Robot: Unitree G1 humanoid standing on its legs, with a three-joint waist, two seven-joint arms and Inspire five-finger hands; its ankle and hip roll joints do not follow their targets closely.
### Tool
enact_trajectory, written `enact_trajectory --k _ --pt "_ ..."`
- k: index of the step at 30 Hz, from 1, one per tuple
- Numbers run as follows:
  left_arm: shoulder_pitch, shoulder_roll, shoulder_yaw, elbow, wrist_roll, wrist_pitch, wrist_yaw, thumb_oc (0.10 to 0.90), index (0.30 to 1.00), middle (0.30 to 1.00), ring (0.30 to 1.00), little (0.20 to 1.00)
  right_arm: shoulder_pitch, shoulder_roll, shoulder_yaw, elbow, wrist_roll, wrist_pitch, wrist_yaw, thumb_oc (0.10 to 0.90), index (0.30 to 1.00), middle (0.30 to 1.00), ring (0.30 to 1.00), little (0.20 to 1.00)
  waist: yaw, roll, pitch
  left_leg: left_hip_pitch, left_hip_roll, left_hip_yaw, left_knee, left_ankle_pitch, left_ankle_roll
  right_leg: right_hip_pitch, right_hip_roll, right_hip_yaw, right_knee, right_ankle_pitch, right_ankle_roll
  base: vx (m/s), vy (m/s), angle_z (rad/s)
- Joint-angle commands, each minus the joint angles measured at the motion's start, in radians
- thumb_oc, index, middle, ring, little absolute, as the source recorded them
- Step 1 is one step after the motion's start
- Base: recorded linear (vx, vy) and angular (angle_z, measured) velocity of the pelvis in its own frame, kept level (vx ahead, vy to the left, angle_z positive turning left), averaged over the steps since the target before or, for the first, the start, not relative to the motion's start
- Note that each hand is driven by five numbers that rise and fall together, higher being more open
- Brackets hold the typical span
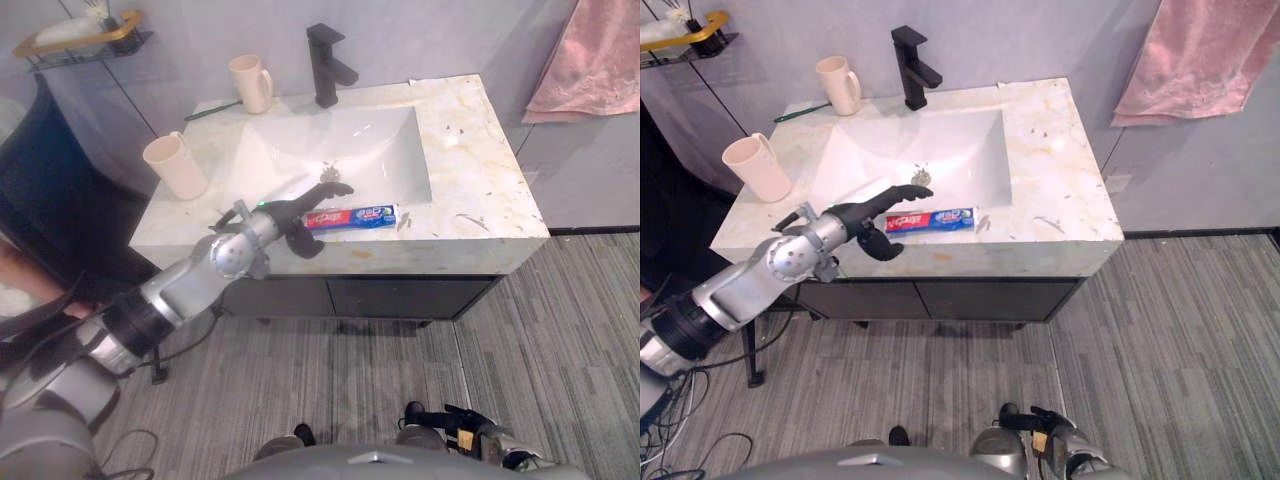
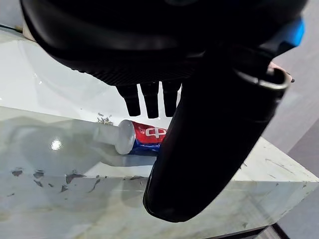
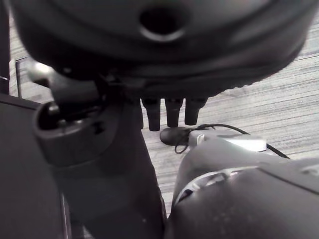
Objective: Organize the bathroom.
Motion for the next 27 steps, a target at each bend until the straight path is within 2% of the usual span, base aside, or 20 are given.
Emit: enact_trajectory --k 1,17,27 --pt "-0.198 0.007 0.084 0.04 0.089 -0.016 0.086 0.8 0.9 0.9 0.9 0.9 0.036 -0.041 0.023 0.044 -0.028 0.022 -0.001 0.8 0.9 0.9 0.9 0.9 -0.025 -0.059 -0.018 -0.119 -0.092 -0.04 0.204 -0.113 0.01 0.064 0.091 -0.042 0.028 -0.15 -0.015 0.0 0.0 0.0" --pt "-0.217 0.011 0.073 0.046 0.125 0.018 0.122 0.8 0.9 0.9 0.9 0.9 0.043 -0.044 0.038 0.009 -0.039 0.047 -0.001 0.8 0.9 0.9 0.9 0.9 -0.025 -0.07 -0.005 -0.147 -0.094 -0.043 0.233 -0.116 0.009 0.064 0.088 -0.046 0.04 -0.156 -0.021 0.0 0.0 0.0" --pt "-0.231 0.025 0.109 0.032 0.094 -0.028 0.176 0.8 0.9 0.9 0.9 0.9 0.038 -0.038 0.051 -0.003 -0.023 0.054 -0.004 0.8 0.9 0.9 0.9 0.9 -0.012 -0.074 -0.007 -0.162 -0.1 -0.051 0.251 -0.11 0.004 0.072 0.086 -0.051 0.038 -0.158 -0.025 0.0 0.001 0.0"
